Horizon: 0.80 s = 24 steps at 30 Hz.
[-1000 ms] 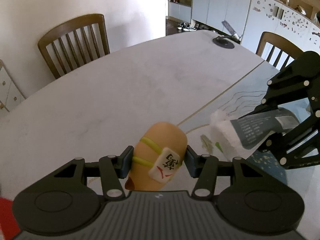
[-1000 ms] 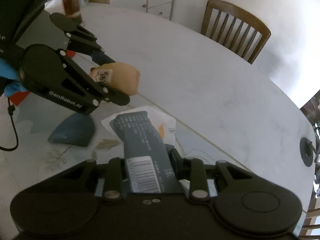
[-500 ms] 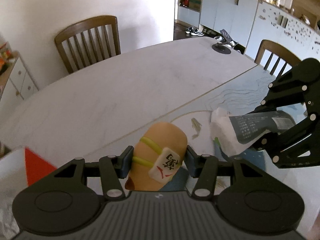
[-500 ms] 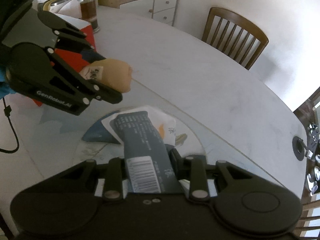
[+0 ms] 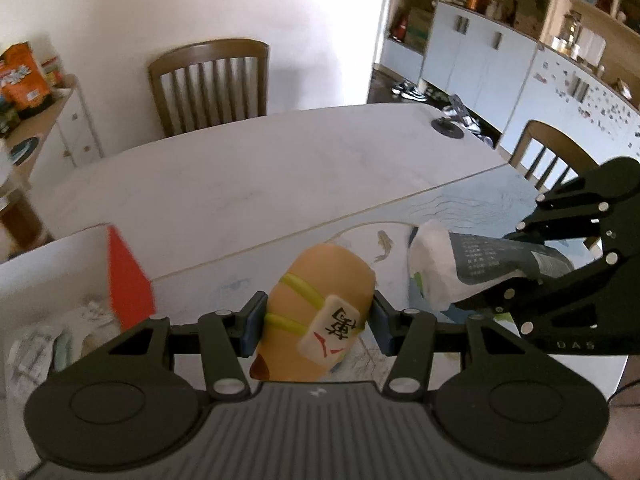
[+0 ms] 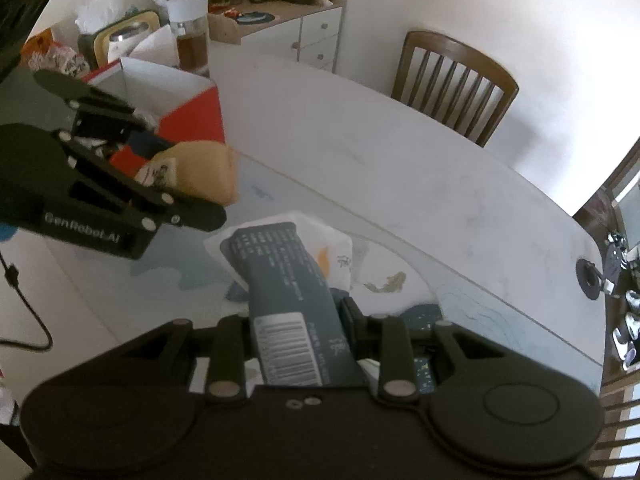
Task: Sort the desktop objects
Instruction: 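Carry the orange toy and clear bag with both grippers over the red box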
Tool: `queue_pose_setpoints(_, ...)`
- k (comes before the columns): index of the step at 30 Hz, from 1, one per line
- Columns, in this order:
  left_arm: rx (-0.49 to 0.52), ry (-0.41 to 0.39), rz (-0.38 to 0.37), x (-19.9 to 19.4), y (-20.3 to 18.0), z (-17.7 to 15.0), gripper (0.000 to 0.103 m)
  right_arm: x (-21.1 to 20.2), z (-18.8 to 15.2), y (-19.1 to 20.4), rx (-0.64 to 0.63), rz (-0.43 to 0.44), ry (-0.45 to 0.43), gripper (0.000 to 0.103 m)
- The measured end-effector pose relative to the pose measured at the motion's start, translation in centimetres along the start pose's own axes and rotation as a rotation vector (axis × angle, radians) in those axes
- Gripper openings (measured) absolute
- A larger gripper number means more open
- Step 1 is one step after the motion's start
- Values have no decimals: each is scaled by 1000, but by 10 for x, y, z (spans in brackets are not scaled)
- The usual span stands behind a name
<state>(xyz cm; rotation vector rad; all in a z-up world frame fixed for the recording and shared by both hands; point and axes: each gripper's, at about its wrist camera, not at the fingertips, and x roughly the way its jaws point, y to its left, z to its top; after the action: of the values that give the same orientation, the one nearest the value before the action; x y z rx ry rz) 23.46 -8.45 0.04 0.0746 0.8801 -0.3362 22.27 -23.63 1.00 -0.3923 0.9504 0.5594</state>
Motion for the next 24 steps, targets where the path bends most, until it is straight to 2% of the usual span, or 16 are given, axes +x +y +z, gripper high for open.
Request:
queue_pose_setpoints(6, -105, -4, 14, -29, 21, -8, 52, -12, 11, 21, 45, 3, -2, 29)
queue_pose_setpoints(14, -169, -42, 50, -67, 47, -21, 52, -26, 24, 50, 82, -12, -34, 30)
queue_pose_setpoints(18, -184, -54, 75, -81, 62, -30, 52, -27, 31, 65, 107, 9, -48, 30)
queue_pose_setpoints(24, -209, -63, 82, -98, 86, -42, 52, -27, 47, 91, 90, 16, -69, 30)
